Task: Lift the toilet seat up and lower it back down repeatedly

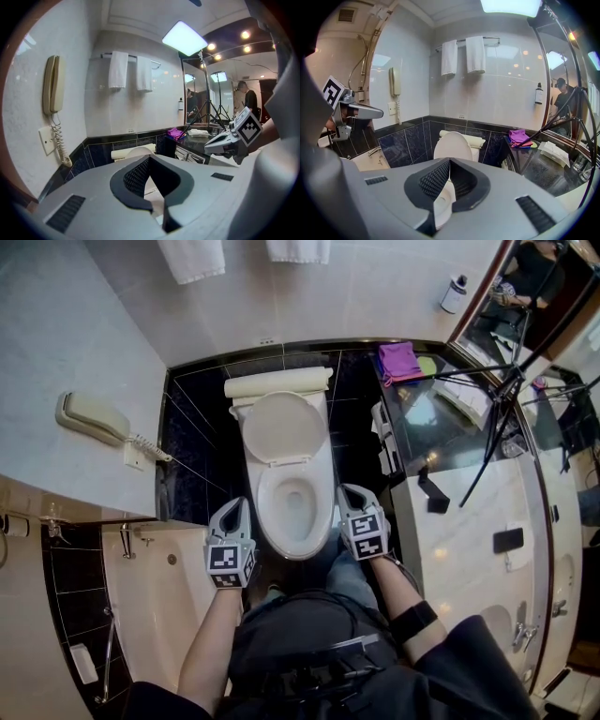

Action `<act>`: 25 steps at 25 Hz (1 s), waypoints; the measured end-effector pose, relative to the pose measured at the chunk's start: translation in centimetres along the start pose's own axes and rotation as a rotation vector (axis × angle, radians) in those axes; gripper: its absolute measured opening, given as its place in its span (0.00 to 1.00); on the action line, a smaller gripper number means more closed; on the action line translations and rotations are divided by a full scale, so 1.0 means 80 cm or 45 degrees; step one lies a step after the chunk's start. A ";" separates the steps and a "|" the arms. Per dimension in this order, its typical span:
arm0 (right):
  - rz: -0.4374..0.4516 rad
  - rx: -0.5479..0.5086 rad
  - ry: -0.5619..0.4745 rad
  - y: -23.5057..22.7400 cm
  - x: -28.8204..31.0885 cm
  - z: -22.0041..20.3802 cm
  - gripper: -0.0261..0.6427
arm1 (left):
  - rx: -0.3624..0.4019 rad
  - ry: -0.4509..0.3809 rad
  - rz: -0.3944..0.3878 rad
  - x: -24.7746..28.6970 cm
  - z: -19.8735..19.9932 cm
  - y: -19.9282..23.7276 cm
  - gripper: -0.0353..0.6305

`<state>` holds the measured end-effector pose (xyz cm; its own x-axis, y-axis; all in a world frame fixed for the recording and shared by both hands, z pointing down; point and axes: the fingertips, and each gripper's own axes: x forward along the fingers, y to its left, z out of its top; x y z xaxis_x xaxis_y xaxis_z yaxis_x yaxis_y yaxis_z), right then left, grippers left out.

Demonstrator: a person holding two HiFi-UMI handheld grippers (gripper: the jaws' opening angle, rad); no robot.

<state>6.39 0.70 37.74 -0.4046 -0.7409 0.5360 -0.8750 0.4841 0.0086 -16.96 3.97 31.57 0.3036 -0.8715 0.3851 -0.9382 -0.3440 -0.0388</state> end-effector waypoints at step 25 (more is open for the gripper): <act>0.009 0.669 0.509 0.030 0.189 -0.451 0.36 | 0.084 0.154 -0.043 0.134 -0.259 -0.010 0.05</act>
<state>7.75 7.42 76.31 -0.3698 -0.4598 0.8073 -0.9268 0.1218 -0.3552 -16.37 2.16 54.86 0.3085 -0.8121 0.4953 -0.9138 -0.3977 -0.0829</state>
